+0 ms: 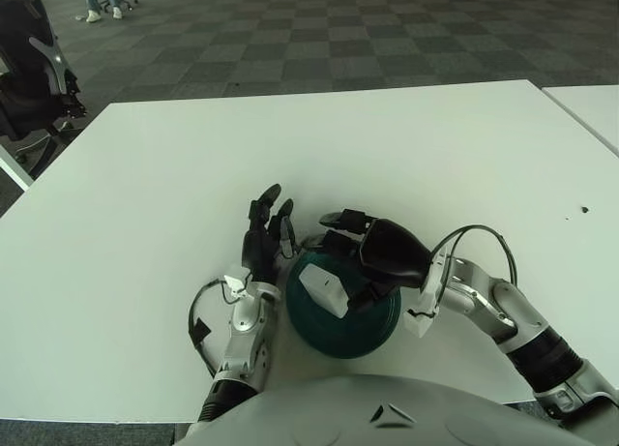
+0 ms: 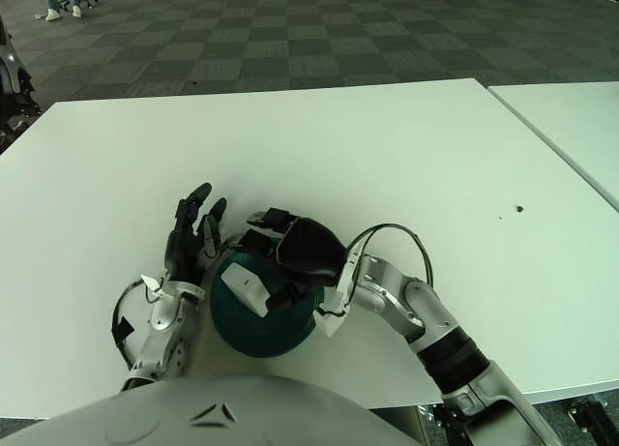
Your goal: Put the charger into the plate.
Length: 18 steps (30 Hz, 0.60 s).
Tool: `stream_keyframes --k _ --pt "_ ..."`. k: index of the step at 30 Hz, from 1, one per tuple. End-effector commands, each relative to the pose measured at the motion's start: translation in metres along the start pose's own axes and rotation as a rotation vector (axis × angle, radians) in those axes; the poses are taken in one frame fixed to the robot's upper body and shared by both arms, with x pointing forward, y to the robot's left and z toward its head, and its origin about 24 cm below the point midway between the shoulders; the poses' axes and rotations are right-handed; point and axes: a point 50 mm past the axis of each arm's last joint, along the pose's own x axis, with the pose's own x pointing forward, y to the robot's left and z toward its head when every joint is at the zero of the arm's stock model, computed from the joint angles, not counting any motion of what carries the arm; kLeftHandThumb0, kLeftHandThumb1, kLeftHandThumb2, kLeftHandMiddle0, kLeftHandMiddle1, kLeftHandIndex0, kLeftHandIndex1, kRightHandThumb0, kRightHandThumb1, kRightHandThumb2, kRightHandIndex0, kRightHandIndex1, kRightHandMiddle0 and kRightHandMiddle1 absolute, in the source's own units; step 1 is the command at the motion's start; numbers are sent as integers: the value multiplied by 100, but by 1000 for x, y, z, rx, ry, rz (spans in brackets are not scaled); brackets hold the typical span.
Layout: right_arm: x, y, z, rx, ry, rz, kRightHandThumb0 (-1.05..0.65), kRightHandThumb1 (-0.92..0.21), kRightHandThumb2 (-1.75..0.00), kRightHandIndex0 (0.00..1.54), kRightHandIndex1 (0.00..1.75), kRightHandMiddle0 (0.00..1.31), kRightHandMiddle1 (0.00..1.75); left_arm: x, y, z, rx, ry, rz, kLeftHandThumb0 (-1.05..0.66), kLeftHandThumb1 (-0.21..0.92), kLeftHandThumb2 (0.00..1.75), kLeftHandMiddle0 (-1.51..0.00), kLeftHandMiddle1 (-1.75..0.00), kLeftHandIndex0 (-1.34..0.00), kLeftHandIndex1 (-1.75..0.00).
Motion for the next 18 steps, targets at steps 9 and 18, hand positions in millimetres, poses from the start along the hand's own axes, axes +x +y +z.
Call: stream_keyframes --k 9,18 --pt "-1 -10 -2 -78 0 17 -105 -92 -81 14 1 0 26 -20 -6 -33 -102 115 84 -87 92 95 -27 -21 0 -48" --pt "-5 -28 -15 -73 22 -23 -105 -92 -79 12 0 0 18 -20 -7 -31 -75 92 60 -90 92 98 -15 -9 0 -21"
